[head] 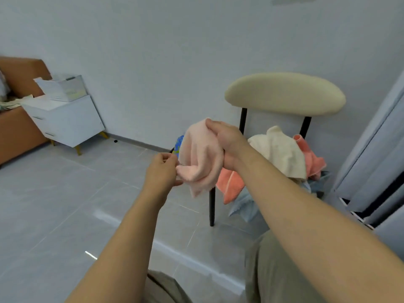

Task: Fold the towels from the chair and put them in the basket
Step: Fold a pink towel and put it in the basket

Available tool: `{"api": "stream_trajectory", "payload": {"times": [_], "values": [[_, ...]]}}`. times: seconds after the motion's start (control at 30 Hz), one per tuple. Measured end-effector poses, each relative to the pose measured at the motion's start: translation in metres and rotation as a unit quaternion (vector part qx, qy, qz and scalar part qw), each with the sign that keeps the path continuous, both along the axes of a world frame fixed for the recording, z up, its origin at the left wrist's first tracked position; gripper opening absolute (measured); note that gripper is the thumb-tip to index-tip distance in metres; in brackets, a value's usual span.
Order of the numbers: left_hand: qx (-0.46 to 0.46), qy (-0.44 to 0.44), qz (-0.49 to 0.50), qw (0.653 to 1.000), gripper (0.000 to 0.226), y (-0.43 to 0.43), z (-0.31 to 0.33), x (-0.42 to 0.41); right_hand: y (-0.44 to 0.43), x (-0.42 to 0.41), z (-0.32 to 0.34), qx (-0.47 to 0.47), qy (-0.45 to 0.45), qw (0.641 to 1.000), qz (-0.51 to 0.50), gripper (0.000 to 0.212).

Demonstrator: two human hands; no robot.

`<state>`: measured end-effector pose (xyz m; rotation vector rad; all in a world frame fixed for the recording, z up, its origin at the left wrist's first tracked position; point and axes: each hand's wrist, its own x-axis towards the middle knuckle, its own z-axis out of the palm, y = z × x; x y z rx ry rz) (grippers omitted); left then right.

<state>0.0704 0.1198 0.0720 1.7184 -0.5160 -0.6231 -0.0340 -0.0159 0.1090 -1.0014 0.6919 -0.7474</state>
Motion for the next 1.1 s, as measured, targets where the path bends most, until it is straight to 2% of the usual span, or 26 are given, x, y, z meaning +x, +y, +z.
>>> {"api": "stream_trajectory", "payload": {"times": [0.13,0.2,0.27,0.37,0.43,0.53,0.6,0.7,0.73,0.8,0.87,0.93,1.03,1.1], "values": [[0.063,0.217,-0.021,0.974,0.033,-0.013,-0.053,0.039,-0.021,0.040,-0.032,0.004,0.003,1.000,0.019,0.023],[0.074,0.272,-0.022,0.959,0.050,-0.022,-0.072,0.060,-0.029,0.061,-0.051,0.050,-0.020,0.997,0.046,0.038],[0.054,0.288,-0.002,0.956,0.053,-0.030,-0.084,0.080,-0.034,0.081,-0.071,0.106,-0.049,0.990,0.077,0.054],[-0.012,0.301,0.040,0.953,0.038,-0.039,-0.090,0.101,-0.041,0.104,-0.097,0.180,-0.096,0.969,0.136,0.054],[-0.028,0.249,0.061,0.966,0.031,-0.043,-0.092,0.111,-0.046,0.114,-0.111,0.199,-0.126,0.956,0.174,0.053],[-0.036,0.160,0.104,0.981,0.033,-0.046,-0.090,0.124,-0.056,0.122,-0.134,0.205,-0.139,0.949,0.198,0.052],[-0.032,0.139,0.127,0.982,0.025,-0.050,-0.088,0.129,-0.060,0.125,-0.149,0.163,-0.117,0.960,0.193,0.049],[-0.015,0.087,0.138,0.987,0.014,-0.058,-0.090,0.130,-0.063,0.128,-0.167,0.117,-0.053,0.983,0.131,0.055],[-0.001,0.038,0.145,0.989,0.012,-0.059,-0.090,0.128,-0.062,0.130,-0.172,0.085,-0.020,0.991,0.104,0.055],[0.043,-0.081,0.151,0.984,0.021,-0.060,-0.090,0.128,-0.059,0.132,-0.180,-0.053,0.094,0.993,0.052,0.051],[0.076,-0.141,0.145,0.976,0.037,-0.059,-0.089,0.125,-0.054,0.130,-0.185,-0.202,0.199,0.958,0.039,0.049],[0.079,-0.124,0.148,0.978,0.043,-0.057,-0.089,0.126,-0.051,0.127,-0.192,-0.309,0.248,0.918,0.029,0.053],[0.045,-0.068,0.161,0.984,0.043,-0.055,-0.093,0.125,-0.052,0.116,-0.197,-0.447,0.226,0.865,-0.021,0.048],[0.041,-0.065,0.168,0.983,0.042,-0.055,-0.093,0.123,-0.050,0.108,-0.191,-0.449,0.172,0.877,-0.013,0.032]]}}
